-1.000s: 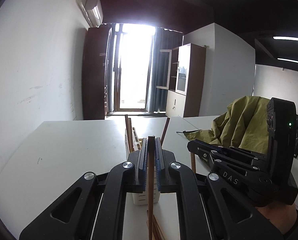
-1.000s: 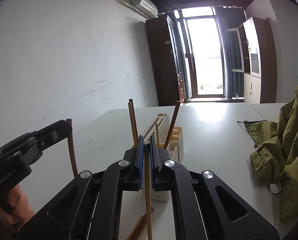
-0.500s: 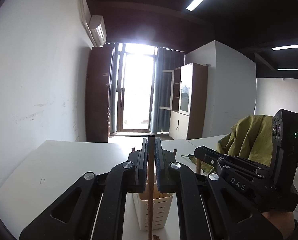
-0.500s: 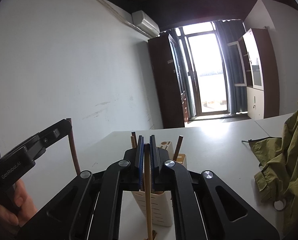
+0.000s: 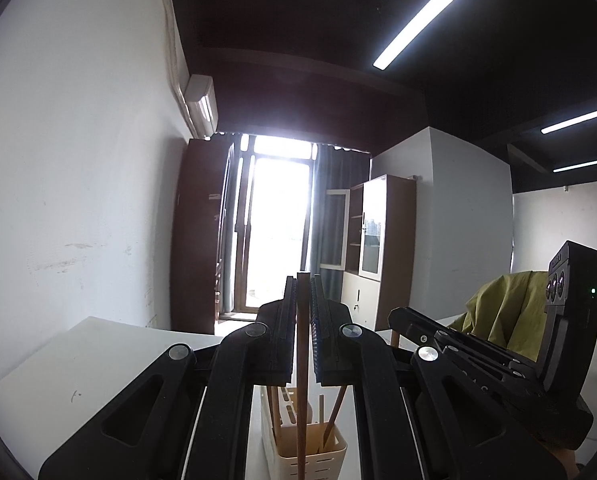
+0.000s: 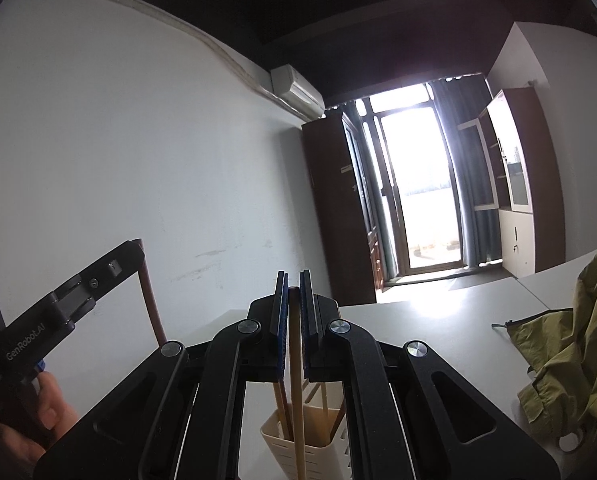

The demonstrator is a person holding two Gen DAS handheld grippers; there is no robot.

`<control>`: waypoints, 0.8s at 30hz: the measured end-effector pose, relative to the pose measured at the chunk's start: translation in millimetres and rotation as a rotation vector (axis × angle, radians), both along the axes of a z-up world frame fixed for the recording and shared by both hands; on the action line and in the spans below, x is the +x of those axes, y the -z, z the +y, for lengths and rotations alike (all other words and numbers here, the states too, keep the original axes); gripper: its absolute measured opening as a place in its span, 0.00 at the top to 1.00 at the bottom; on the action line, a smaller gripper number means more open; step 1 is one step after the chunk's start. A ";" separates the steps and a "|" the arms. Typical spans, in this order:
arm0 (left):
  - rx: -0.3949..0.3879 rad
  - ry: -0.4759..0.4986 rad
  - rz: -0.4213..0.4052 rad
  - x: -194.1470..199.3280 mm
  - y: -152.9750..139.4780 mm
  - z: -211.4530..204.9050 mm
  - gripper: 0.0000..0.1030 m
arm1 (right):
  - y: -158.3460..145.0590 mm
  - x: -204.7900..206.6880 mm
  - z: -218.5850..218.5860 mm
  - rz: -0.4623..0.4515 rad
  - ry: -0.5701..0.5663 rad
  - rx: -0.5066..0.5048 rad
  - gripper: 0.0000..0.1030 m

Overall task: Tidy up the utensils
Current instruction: 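Lift both held chopsticks and raise them above the holder, then lower both chopsticks into the holder and open both tools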

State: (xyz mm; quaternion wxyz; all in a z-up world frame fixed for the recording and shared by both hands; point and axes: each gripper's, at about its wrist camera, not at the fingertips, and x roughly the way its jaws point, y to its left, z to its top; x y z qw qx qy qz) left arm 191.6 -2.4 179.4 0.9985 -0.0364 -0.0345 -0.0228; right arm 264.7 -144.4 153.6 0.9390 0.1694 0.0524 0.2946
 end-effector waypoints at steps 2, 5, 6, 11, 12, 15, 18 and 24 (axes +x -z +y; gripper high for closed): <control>-0.014 -0.016 -0.034 -1.9 -1.1 2.2 0.94 | -0.7 0.9 0.0 -0.025 0.007 0.026 0.94; -0.031 -0.044 -0.097 -6.0 -2.2 5.4 0.94 | -4.4 -3.8 -1.0 -0.088 0.028 0.053 0.94; -0.038 -0.054 -0.114 -7.2 -2.6 6.4 0.94 | -5.9 -6.4 -2.8 -0.114 0.034 0.066 0.94; -0.092 -0.067 -0.194 -12.4 -4.1 13.0 0.94 | -9.0 -15.8 -16.3 -0.220 0.076 0.135 0.94; -0.104 -0.073 -0.213 -13.8 -3.8 14.4 0.94 | -8.8 -16.5 -19.6 -0.236 0.081 0.156 0.94; -0.127 -0.095 -0.273 -18.0 -1.2 15.7 0.94 | -7.7 -19.4 -28.4 -0.292 0.100 0.210 0.94; -0.131 -0.130 -0.337 -20.6 5.0 13.8 0.94 | -6.3 -19.6 -30.6 -0.337 0.125 0.232 0.94; -0.129 -0.123 -0.346 -8.1 12.4 9.2 0.94 | -0.1 -12.7 -24.7 -0.392 0.170 0.227 0.94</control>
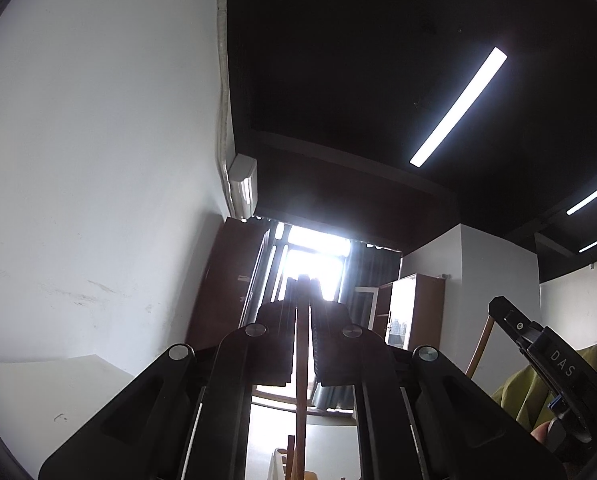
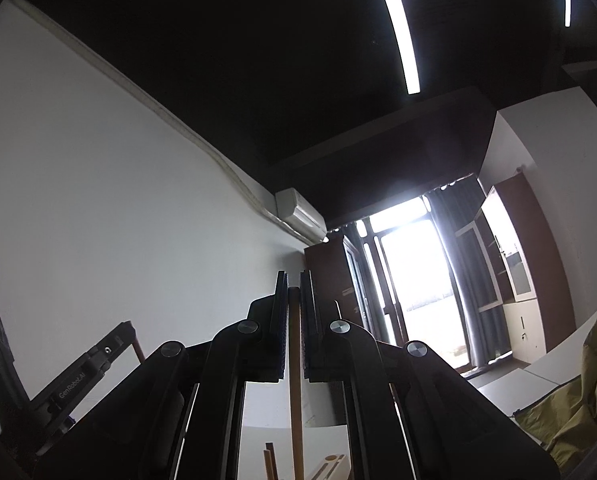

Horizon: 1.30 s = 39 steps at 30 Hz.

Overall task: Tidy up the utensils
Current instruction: 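Lower both chopsticks into the holder and open both tools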

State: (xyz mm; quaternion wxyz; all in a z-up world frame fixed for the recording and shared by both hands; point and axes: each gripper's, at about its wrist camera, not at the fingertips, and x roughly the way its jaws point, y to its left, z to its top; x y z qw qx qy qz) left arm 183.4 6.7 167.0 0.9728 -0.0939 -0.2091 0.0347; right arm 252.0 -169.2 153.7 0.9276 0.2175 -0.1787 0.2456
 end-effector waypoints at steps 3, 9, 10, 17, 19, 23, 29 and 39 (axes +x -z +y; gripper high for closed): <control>0.008 -0.004 0.026 10.8 5.4 -2.5 0.94 | 3.8 11.0 0.5 0.013 0.003 -0.015 0.94; 0.019 0.009 0.100 27.9 14.2 -3.4 0.94 | 16.3 29.8 8.1 0.078 -0.031 -0.035 0.94; 0.024 0.017 0.115 30.6 15.9 -3.6 0.94 | 17.3 32.3 9.4 0.088 -0.036 -0.043 0.94; 0.093 0.061 0.236 49.0 25.5 -12.0 0.94 | 27.6 46.3 19.7 0.154 -0.069 -0.085 0.94; 0.104 0.071 0.264 53.0 27.9 -11.7 0.94 | 29.1 46.1 21.6 0.162 -0.069 -0.098 0.94; 0.116 0.081 0.291 55.6 34.6 -8.4 0.94 | 34.3 45.5 23.6 0.182 -0.083 -0.110 0.94; 0.145 0.084 0.327 63.9 41.5 -7.1 0.94 | 44.3 47.8 26.0 0.225 -0.098 -0.109 0.94; 0.158 0.095 0.350 59.7 46.7 1.5 0.94 | 49.9 47.9 35.2 0.252 -0.119 -0.155 0.94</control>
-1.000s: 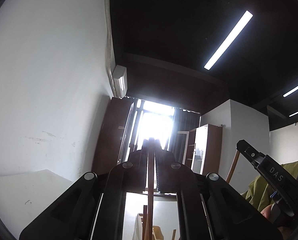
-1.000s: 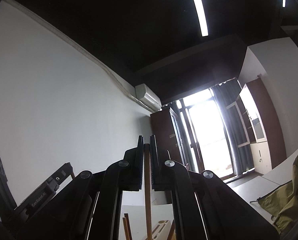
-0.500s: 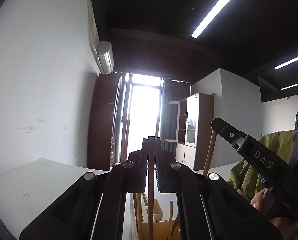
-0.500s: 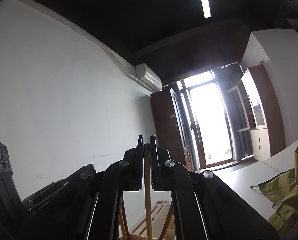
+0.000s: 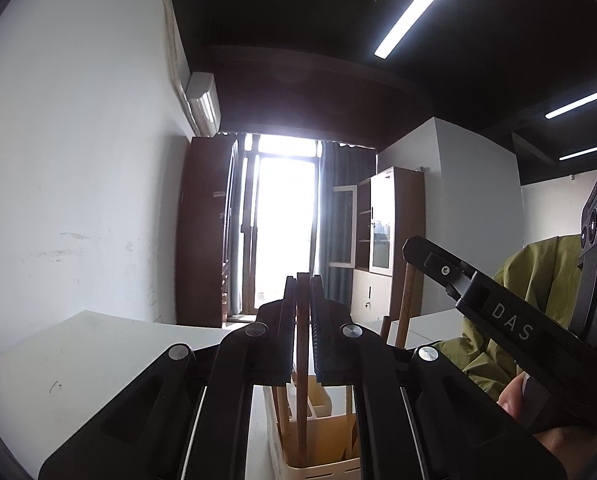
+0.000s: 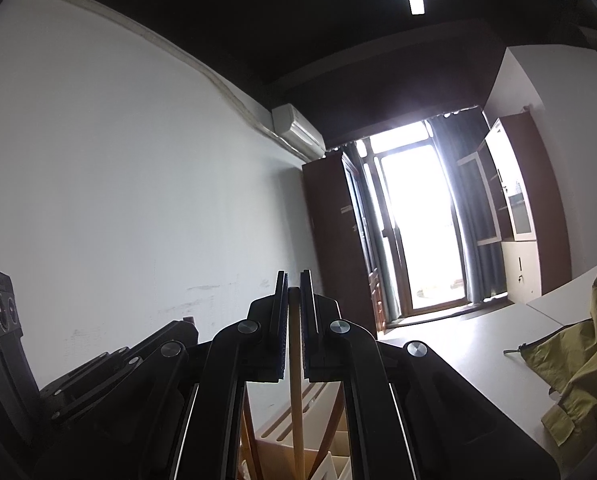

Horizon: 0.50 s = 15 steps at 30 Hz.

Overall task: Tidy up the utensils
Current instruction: 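Lower both chopsticks into the holder and open both tools, then withdraw both open tools from the holder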

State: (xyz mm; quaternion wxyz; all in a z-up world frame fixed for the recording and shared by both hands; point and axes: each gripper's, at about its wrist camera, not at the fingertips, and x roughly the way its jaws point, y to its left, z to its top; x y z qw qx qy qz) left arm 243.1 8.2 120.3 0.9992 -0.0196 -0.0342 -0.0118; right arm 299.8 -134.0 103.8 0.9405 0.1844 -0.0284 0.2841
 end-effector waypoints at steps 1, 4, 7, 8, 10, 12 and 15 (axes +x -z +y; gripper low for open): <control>-0.005 0.000 0.001 -0.7 -0.4 1.2 0.94 | -0.4 0.3 0.5 0.003 -0.002 -0.002 0.94; 0.000 0.004 0.010 -1.1 -2.8 2.2 0.94 | -1.4 0.5 2.8 0.008 -0.001 -0.020 0.94; 0.004 0.011 0.016 -0.9 -3.3 4.4 0.94 | 1.4 0.0 4.4 0.024 -0.009 -0.031 0.94; 0.000 0.015 0.021 -0.7 -3.5 5.0 0.94 | 2.1 -0.3 4.9 0.028 -0.009 -0.035 0.94; -0.012 0.033 0.034 0.0 -4.0 7.7 0.93 | 2.6 0.2 5.9 0.038 -0.012 -0.043 0.93; -0.018 0.044 0.033 -1.9 -6.1 9.9 0.81 | 4.0 0.0 4.9 0.051 -0.013 -0.040 0.93; -0.017 0.036 0.016 -8.7 -7.0 10.2 0.74 | 4.5 -0.9 3.6 0.073 -0.018 -0.050 0.93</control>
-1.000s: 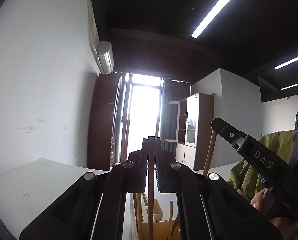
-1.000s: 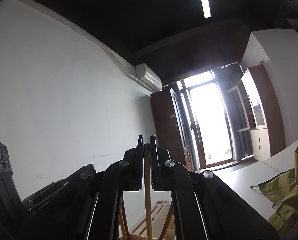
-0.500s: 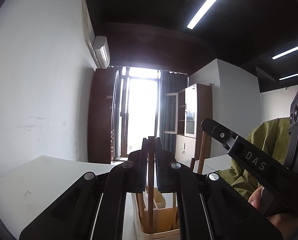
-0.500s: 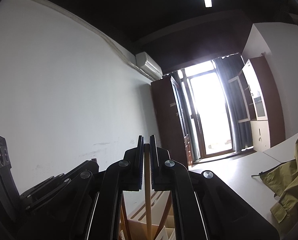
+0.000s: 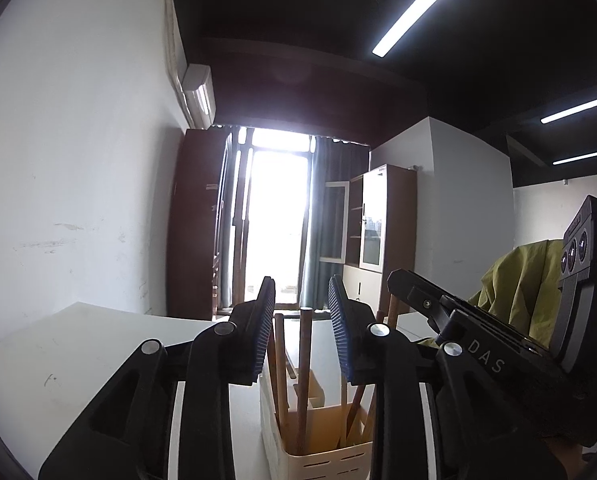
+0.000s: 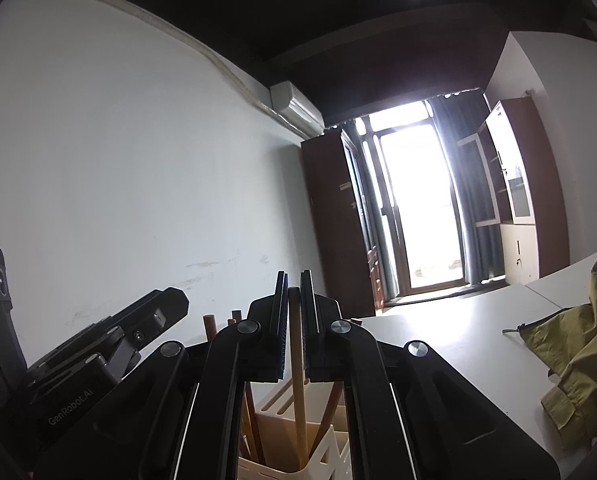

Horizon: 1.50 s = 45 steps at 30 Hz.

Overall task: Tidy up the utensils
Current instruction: 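Withdraw both open tools from the holder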

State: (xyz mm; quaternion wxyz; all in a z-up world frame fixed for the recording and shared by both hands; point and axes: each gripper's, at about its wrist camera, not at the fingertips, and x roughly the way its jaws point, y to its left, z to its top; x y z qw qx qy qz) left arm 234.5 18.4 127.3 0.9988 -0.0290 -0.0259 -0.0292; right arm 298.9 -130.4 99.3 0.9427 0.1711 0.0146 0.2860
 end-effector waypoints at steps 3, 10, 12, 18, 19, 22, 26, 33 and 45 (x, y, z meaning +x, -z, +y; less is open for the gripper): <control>-0.007 -0.002 -0.007 -6.1 -3.8 2.7 0.72 | 0.7 -2.7 -1.7 0.012 0.004 -0.013 0.93; -0.002 -0.015 0.016 -17.1 -2.7 2.3 0.72 | 2.3 -11.6 -6.3 0.037 0.020 -0.031 0.80; -0.002 -0.017 0.033 -18.6 -2.2 2.0 0.70 | 1.9 -15.7 -6.6 0.039 0.023 -0.044 0.80; -0.003 -0.010 0.086 -28.1 2.7 0.1 0.67 | 0.2 -26.5 -6.0 0.069 0.062 -0.105 0.75; -0.002 -0.007 0.090 -30.8 3.7 -0.7 0.67 | 0.4 -27.1 -5.8 0.077 0.062 -0.114 0.75; 0.015 -0.013 0.105 -38.8 7.8 -4.9 0.66 | 0.1 -29.2 -7.0 0.097 0.067 -0.121 0.72; 0.006 -0.017 0.143 -46.7 11.5 -5.9 0.66 | 0.2 -36.3 -9.4 0.110 0.062 -0.132 0.68; 0.022 -0.027 0.198 -61.7 20.7 -10.2 0.63 | 3.2 -44.7 -6.6 0.153 0.012 -0.192 0.59; 0.025 -0.028 0.369 -71.9 52.6 -10.3 0.58 | 21.2 -58.0 8.3 0.261 -0.069 -0.290 0.46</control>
